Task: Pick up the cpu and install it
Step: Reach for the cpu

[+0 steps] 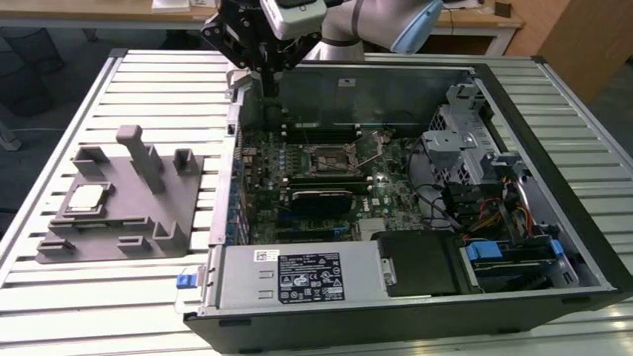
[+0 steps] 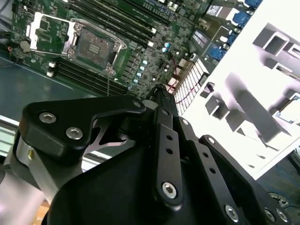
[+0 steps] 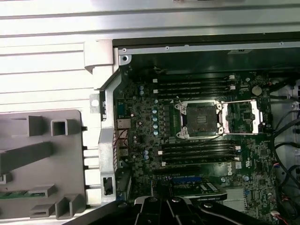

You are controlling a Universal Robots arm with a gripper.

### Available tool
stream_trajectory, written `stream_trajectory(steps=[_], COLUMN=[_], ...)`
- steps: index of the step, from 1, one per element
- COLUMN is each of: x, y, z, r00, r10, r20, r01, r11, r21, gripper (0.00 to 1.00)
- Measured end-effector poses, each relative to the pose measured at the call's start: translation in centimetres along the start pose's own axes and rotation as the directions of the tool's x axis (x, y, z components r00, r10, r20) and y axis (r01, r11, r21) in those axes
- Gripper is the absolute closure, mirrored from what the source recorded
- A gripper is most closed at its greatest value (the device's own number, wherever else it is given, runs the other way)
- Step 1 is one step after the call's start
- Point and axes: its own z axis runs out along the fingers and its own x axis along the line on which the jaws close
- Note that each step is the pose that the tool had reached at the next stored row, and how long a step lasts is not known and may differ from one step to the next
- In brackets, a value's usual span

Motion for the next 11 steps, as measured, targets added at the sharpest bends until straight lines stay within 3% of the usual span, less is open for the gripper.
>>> stream_trajectory(steps=[11], x=[1.27], y=[-0.1], z=[0.02], r00=[1.0], r10=[0.0], r20=[0.0], r01=[0.0], r11=[1.0], r21=[-0.0001], gripper=[0.89])
